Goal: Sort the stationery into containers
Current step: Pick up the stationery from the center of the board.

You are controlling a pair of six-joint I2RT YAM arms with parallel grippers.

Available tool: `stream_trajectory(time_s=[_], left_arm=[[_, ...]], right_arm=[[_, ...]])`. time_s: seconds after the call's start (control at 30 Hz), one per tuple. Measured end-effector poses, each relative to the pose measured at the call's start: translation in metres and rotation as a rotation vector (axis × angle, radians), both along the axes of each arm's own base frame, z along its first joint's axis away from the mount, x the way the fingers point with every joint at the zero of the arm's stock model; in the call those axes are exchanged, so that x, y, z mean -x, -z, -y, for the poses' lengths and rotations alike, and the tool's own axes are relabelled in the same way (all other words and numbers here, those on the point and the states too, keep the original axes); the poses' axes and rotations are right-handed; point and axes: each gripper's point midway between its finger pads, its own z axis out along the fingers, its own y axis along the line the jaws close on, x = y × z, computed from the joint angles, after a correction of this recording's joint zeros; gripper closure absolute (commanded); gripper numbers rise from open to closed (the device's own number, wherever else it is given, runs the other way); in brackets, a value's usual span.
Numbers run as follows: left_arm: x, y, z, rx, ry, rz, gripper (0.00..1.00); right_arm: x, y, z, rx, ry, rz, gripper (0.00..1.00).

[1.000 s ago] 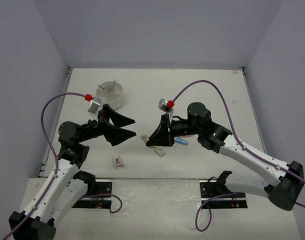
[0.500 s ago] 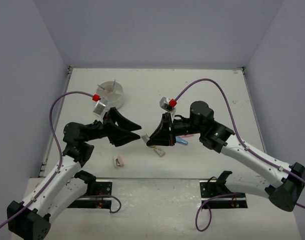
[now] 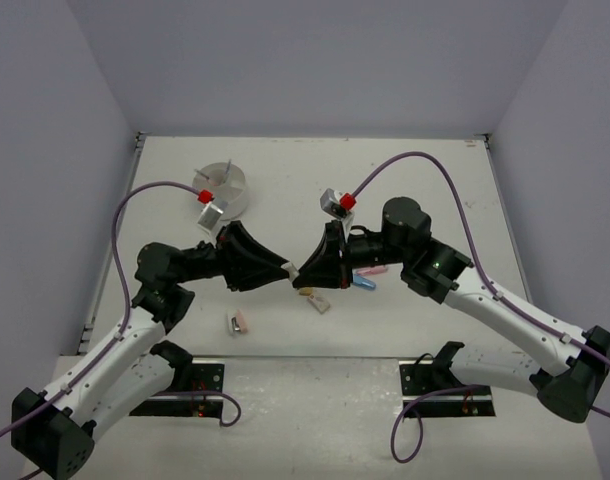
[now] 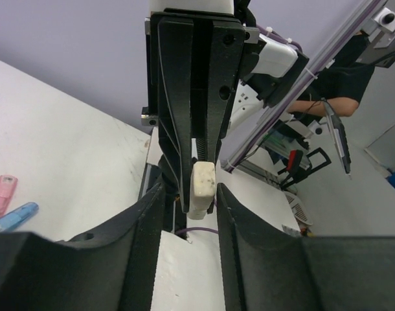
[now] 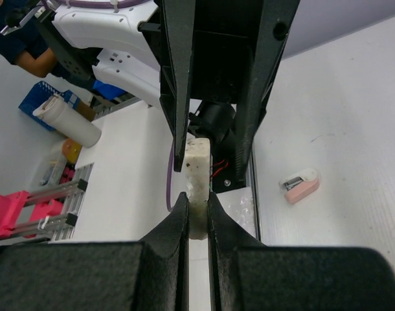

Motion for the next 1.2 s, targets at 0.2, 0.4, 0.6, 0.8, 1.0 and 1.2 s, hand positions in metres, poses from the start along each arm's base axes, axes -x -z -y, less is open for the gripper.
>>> stream_trajectory(time_s=[0.2, 0.4, 0.6, 0.8, 1.0, 1.2], left_arm=[[0.002, 0.001, 0.006, -0.004, 0.020, -0.009, 0.99], [-0.008, -0.007, 0.009, -0.047, -0.011, 0.005, 1.00], [-0.050, -0.033, 0.005, -0.100, -0.249, 0.041, 1.00], [-0.162, -0.070, -0.057, -0.290, -0.918, 0.020, 1.00], [-0.245, -0.069, -0.182, -0.492, -1.473, 0.021, 1.00], [-0.334, -0.025, -0.307, -0.662, -1.732, -0.061, 1.00]], right_arm=[[-0.003, 0.002, 0.000, 0.013, 0.017, 0.006, 1.00], [-0.013, 0.001, 0.000, 0.012, 0.051, 0.029, 0.32], [-0.025, 0.007, 0.000, 0.039, 0.127, 0.047, 0.01], [-0.065, 0.034, 0.026, 0.130, 0.424, 0.082, 0.01], [-0.087, 0.040, 0.055, 0.161, 0.627, 0.132, 0.01], [-0.091, 0.040, 0.069, 0.159, 0.693, 0.161, 0.01]])
